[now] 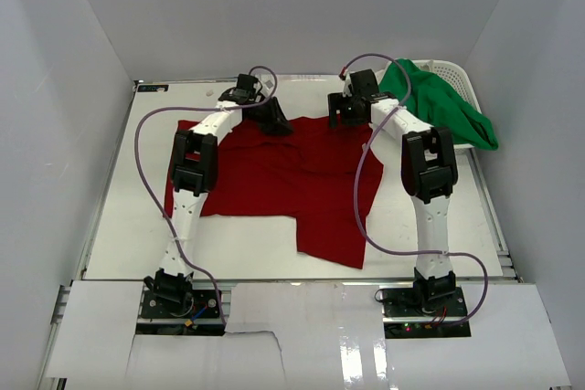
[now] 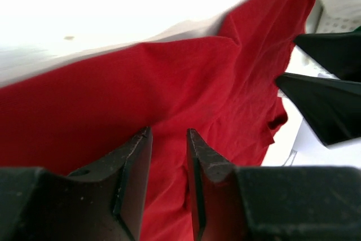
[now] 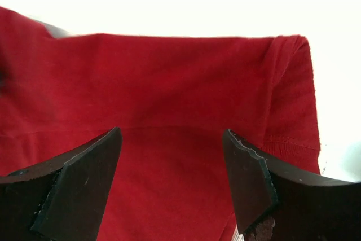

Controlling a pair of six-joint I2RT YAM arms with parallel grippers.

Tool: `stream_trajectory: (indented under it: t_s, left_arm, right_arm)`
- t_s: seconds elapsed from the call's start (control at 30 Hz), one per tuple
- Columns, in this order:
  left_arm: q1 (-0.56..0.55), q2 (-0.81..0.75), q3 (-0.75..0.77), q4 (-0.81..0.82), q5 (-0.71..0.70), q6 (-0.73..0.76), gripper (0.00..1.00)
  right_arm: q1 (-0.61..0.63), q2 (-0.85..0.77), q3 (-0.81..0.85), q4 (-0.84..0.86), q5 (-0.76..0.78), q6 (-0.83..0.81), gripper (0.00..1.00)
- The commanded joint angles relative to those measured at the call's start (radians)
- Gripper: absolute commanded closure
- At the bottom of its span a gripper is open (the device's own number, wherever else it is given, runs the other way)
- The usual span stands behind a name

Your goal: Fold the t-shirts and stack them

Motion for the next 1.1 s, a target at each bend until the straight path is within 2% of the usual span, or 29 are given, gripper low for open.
stream_trajectory:
  t_s: [0.0,0.27,0.4,0.5,0.67,0.77,1.07]
  left_arm:
    - [0.078,-0.15,0.018,-0.012,0.051,-0.008,0.57]
    - [0.219,-0.352,-0.123,0.07,0.105,0.01,0.57]
    - [0.282,-0.438,-0.221,0.053,0.067,0.079,0.56]
    - [0.337,-0.476,-0.325,0.018,-0.039,0.146,0.57]
    - [0.351,-0.478,-0.463,0.008,-0.152,0.171,0.58]
    - [0.351,-0.458,-0.514,0.018,-0.171,0.165,0.58]
    - [0.351,-0.41,-0.504,0.013,-0.281,0.184,0.58]
  right_arm:
    - [-0.011,0.019,0.065,-0.01,0.008,-0.023,0.22]
    - [-0.029,0.074,0.1,-0.008,0.022,-0.03,0.22]
    - [-0.048,0.086,0.097,-0.004,0.023,-0.03,0.22]
    - [-0.057,0.096,0.1,-0.002,0.03,-0.027,0.22]
    - [-0.068,0.117,0.112,-0.005,0.03,-0.026,0.21]
    - [-0.072,0.134,0.134,-0.007,0.027,-0.024,0.21]
    - [-0.074,0.177,0.2,-0.019,0.016,-0.021,0.21]
